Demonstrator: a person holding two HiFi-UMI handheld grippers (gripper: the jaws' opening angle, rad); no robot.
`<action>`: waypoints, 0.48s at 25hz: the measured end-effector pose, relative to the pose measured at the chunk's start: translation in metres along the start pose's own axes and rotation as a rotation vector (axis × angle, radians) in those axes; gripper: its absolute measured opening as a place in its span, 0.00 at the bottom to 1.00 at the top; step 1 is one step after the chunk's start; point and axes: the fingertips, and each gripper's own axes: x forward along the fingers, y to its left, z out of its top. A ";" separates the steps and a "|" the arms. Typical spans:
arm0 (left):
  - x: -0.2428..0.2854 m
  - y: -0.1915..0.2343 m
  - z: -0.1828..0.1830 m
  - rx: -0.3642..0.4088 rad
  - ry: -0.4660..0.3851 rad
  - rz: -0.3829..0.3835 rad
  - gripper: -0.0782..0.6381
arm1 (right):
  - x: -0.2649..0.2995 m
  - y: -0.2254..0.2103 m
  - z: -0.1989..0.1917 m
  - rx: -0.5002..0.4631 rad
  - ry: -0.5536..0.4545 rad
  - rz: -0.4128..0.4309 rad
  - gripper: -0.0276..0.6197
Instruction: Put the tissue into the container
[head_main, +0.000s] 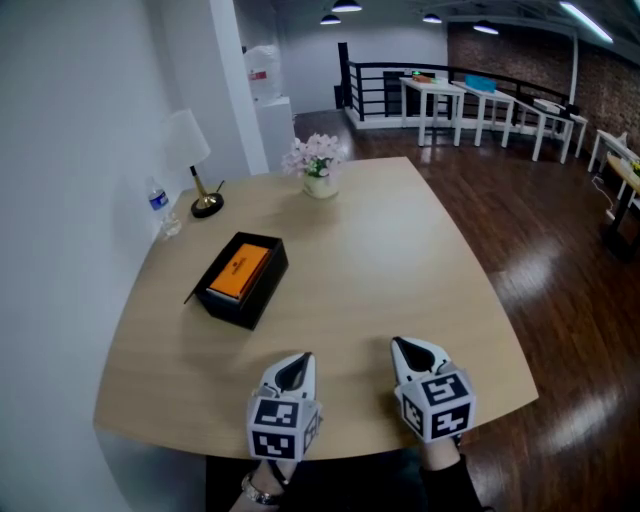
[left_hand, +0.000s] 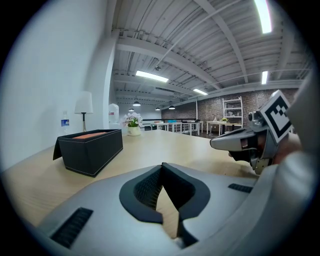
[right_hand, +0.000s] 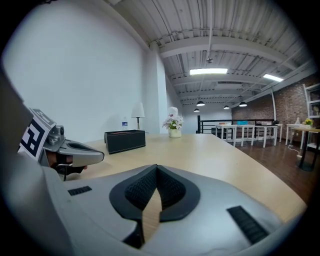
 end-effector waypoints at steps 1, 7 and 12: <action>0.000 0.000 0.000 0.001 0.000 0.000 0.11 | 0.000 0.000 0.000 -0.002 0.002 0.001 0.04; 0.001 0.002 0.001 0.003 -0.003 0.000 0.11 | 0.001 -0.001 0.000 -0.002 0.003 0.005 0.04; 0.000 0.001 0.003 0.009 -0.005 -0.001 0.11 | 0.000 0.000 0.003 -0.001 -0.005 0.009 0.04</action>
